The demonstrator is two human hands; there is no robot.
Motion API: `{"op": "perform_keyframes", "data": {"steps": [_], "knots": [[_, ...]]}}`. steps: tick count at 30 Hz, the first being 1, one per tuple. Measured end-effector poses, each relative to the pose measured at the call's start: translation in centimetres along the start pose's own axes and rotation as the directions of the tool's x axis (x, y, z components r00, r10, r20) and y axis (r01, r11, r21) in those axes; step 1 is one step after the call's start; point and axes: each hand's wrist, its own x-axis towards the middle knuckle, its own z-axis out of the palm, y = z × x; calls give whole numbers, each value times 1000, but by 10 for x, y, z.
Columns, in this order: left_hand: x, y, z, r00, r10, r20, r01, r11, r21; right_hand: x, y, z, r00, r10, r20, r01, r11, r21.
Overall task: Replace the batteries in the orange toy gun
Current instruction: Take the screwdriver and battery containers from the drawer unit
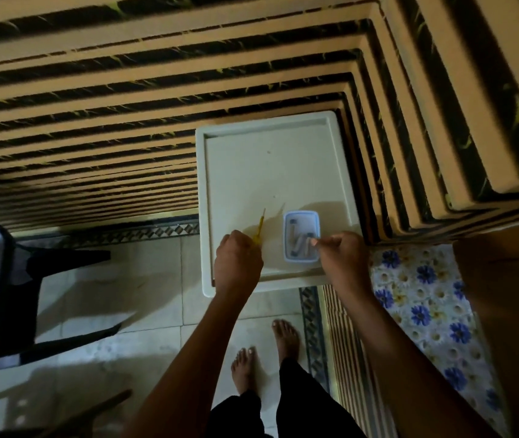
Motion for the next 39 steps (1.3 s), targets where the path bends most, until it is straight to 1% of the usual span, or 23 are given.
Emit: {"op": "perform_keyframes", "data": {"steps": [3, 7, 9, 11, 13, 17, 22, 26, 29, 30, 33, 39], "knots": [[-6, -2, -3, 1000, 4, 13, -3, 998, -57, -5, -4, 1, 1000, -8, 11, 8, 998, 60], [-16, -9, -6, 1000, -27, 4, 27, 974, -225, -15, -3, 2, 997, -16, 76, 1, 980, 199], [-23, -16, -12, 998, -58, -18, 50, 955, -293, -23, -6, 1, 992, -50, 115, 16, 962, 274], [-36, -24, -23, 995, -100, -26, 80, 901, -426, -37, -15, -2, 985, -76, 154, 24, 949, 314], [-51, -33, -37, 993, -114, -17, 86, 836, -542, -51, -20, -4, 974, -110, 200, 42, 948, 317], [-96, -60, -76, 990, -119, -82, 33, 740, -671, -97, -38, -4, 936, -202, 289, 111, 947, 303], [-161, -107, -119, 966, -206, -155, 17, 651, -759, -169, -62, 5, 844, -343, 413, 234, 927, 292], [-229, -159, -154, 924, -301, -236, -11, 596, -803, -245, -71, 28, 737, -412, 535, 289, 909, 301], [-279, -204, -173, 878, -389, -278, -18, 555, -832, -305, -67, 51, 629, -476, 615, 357, 879, 316], [-299, -224, -180, 854, -426, -298, -23, 542, -840, -332, -63, 60, 595, -488, 639, 372, 872, 319], [-345, -269, -191, 785, -509, -354, -36, 533, -845, -395, -51, 82, 535, -481, 694, 369, 873, 320], [-437, -357, -206, 683, -594, -425, -91, 508, -856, -515, -11, 126, 413, -462, 785, 341, 878, 337]]}}
